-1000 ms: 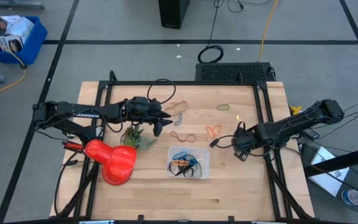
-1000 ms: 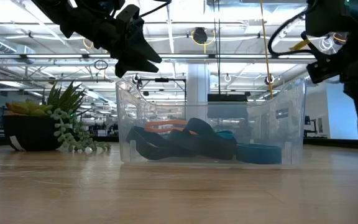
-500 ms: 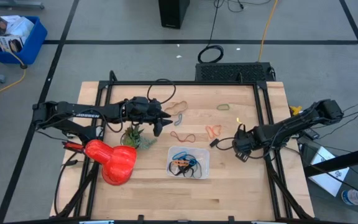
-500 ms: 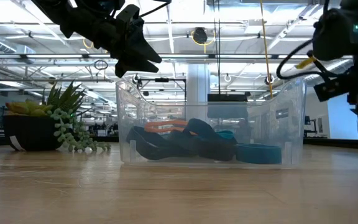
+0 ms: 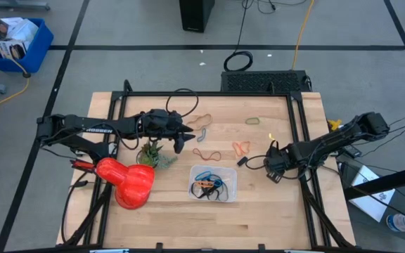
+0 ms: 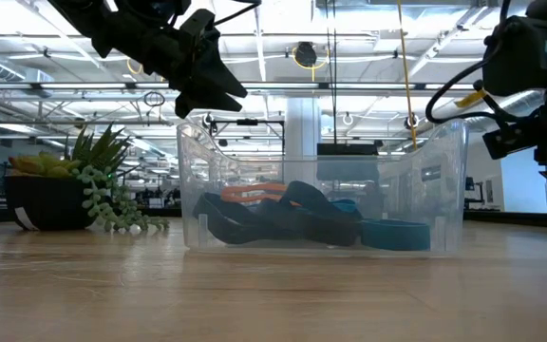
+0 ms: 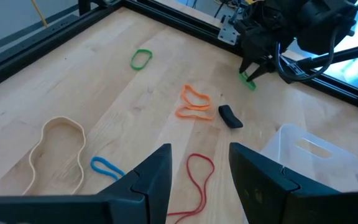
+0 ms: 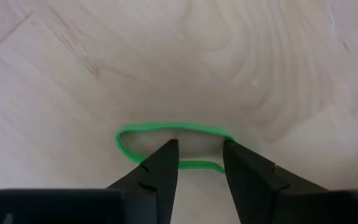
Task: Pick and place rubber bands into bin
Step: Put the bottom green rubber band into the bin
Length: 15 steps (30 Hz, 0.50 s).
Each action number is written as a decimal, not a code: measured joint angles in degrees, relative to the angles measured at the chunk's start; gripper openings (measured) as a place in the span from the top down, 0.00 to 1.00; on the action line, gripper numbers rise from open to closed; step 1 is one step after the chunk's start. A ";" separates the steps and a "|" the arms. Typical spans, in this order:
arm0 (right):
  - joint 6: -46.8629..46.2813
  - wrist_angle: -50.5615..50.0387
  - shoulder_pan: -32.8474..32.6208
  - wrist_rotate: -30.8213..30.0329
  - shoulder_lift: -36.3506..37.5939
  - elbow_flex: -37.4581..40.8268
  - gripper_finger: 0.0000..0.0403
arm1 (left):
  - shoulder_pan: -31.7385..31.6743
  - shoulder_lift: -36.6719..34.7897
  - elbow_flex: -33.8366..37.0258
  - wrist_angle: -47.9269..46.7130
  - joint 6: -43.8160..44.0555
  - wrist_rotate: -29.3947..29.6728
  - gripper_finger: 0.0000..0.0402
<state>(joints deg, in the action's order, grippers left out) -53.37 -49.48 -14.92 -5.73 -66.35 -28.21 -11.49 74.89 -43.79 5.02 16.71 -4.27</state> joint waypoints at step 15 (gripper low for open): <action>-9.26 4.55 -0.02 1.06 -0.02 0.09 0.77 | -0.01 -0.02 0.00 0.00 0.13 -0.02 0.58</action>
<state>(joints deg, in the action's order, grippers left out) -62.63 -44.93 -14.94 -4.67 -66.37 -28.12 -11.50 74.87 -43.79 5.02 16.84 -4.29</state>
